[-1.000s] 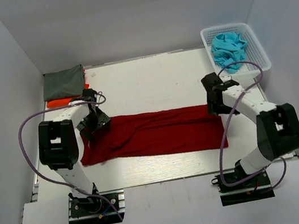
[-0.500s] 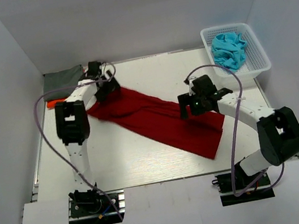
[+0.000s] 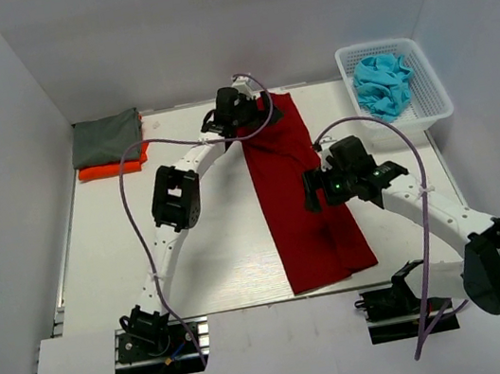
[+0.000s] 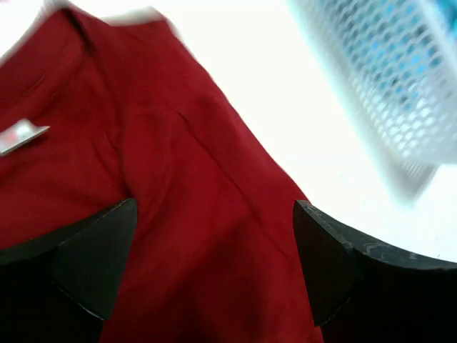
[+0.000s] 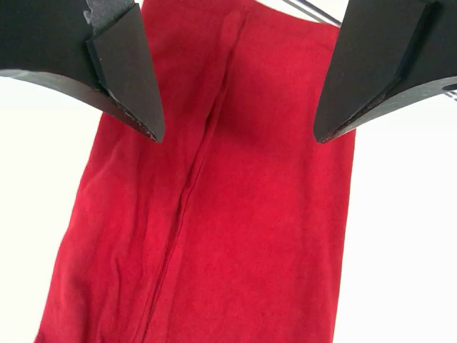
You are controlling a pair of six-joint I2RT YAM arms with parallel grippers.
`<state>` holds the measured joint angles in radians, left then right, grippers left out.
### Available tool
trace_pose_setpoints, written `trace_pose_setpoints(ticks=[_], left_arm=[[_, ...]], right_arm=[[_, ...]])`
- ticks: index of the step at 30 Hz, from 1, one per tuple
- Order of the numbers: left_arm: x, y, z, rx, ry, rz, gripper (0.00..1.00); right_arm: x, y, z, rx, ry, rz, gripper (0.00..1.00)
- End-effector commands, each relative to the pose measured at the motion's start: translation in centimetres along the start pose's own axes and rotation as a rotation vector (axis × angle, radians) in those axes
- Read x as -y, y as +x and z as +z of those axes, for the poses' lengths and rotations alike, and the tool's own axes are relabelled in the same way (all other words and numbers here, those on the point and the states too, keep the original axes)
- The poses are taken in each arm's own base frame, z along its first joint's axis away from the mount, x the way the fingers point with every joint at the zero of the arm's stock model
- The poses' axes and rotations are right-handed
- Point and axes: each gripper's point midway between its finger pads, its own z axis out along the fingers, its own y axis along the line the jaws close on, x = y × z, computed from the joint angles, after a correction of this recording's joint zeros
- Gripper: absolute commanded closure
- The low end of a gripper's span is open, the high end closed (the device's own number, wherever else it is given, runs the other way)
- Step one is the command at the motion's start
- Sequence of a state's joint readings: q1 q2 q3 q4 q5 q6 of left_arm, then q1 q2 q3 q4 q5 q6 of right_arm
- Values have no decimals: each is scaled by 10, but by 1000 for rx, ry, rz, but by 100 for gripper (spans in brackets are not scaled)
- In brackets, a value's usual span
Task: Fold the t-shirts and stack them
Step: Rotate the tshirt 90 degrees
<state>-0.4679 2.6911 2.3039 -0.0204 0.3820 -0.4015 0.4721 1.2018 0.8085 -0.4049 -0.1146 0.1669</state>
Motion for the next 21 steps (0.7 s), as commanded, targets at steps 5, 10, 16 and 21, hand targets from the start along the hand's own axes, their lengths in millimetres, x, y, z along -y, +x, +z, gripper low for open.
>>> trace_pose_setpoints(ticks=[5, 10, 16, 21], left_arm=[[20, -135, -44, 294, 11, 78, 0], [24, -133, -57, 251, -17, 44, 0], [35, -100, -75, 119, -25, 11, 0], [43, -51, -56, -33, -32, 6, 0]], right_arm=[[3, 8, 9, -75, 20, 73, 10], [-2, 10, 14, -81, -10, 82, 10], [17, 9, 16, -72, 109, 145, 10], [36, 9, 13, -66, 222, 183, 10]])
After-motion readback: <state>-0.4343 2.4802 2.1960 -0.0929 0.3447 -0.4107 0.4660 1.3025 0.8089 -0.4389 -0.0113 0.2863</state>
